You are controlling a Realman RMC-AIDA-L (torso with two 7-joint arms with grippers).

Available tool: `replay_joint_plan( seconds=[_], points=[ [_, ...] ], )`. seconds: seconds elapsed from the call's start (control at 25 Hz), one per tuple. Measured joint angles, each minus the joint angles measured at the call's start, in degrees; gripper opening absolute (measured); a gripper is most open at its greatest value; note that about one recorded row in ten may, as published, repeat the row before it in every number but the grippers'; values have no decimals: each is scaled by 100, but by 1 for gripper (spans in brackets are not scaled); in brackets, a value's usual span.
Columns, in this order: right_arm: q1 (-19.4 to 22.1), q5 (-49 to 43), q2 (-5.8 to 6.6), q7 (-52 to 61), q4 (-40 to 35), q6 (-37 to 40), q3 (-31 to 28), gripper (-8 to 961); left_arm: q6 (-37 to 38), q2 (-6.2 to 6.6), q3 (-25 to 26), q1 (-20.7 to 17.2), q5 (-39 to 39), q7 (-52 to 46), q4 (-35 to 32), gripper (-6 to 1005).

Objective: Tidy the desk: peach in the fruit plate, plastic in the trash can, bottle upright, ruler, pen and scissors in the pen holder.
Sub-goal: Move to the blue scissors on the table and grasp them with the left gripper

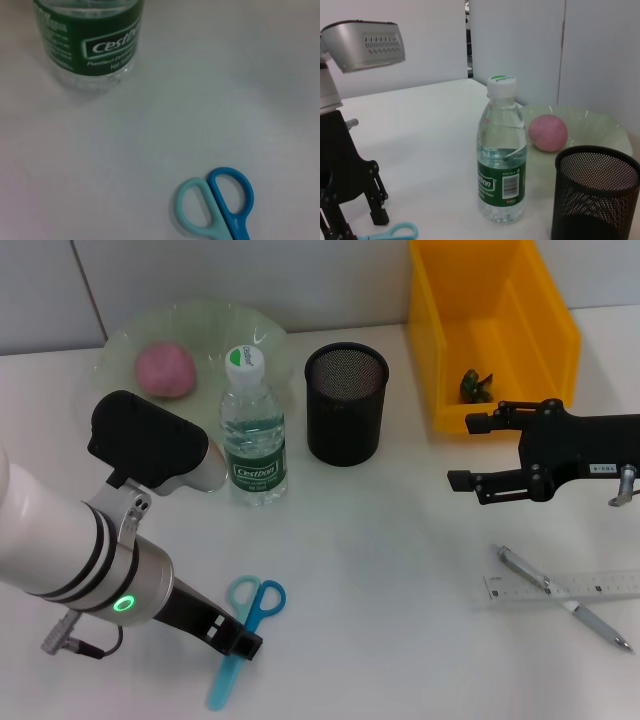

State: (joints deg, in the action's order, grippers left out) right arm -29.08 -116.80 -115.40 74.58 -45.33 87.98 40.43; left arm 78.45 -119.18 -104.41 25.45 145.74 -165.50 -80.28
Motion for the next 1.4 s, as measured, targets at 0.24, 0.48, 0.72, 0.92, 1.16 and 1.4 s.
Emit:
replay_joint_plan(
  seconds=[0.24,0.48,0.72,0.92,1.16,1.4],
  points=[
    [8,0,0,14,-21,38,-15,816,7,-8,23,61,101,2,109,649],
    [17,0,-11,33,-57,43,-17,816,67,-13,58,102,198,2,155,650],
    [17,0,-30,47,-67,45,-18,816,231,-11,136,105,422,2,87,651],
    [22,0,-46,101,-130,44,-18,816,453,6,155,38,707,0,-173,652],
    [26,-1,-52,101,-150,50,-17,816,552,7,49,8,764,5,-552,652],
    [26,0,-58,101,-163,53,-17,816,523,5,-27,52,760,11,-519,653]
  ],
)
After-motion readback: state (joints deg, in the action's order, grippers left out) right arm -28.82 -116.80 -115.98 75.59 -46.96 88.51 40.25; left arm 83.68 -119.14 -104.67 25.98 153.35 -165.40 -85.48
